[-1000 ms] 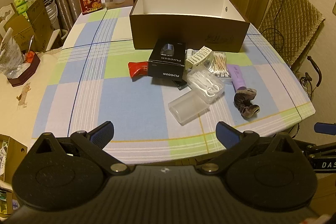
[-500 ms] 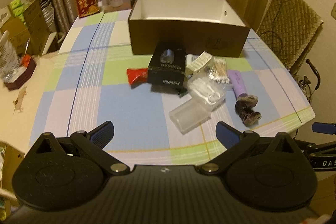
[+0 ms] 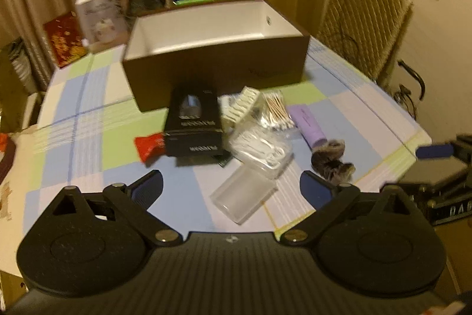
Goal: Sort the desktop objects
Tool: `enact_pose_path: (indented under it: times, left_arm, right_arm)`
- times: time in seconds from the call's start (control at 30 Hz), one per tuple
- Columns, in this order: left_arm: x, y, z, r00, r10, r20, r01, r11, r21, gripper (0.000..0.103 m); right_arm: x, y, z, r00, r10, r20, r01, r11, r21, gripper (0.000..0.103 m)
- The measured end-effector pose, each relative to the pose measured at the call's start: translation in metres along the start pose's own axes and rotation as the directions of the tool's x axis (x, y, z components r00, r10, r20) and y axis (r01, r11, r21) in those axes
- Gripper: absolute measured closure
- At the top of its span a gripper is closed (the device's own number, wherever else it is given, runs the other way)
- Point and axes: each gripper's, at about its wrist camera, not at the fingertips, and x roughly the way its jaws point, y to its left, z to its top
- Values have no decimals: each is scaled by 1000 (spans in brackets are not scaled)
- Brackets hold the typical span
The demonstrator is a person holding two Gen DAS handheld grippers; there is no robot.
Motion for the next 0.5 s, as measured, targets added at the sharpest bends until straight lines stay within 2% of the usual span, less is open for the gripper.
enact_pose_path:
  times: [0.27,0.5]
  left_arm:
    - [42,-2,-7,995,-72,-75,77,996,55,21]
    - [73,2,-6,987,-94,-130,106,991,85,21]
  right_arm:
    - [26,-6,2,999,-10,-32,10,1000,5,2]
    - [49,-12,6,997,-22,-72,23,1000,17,2]
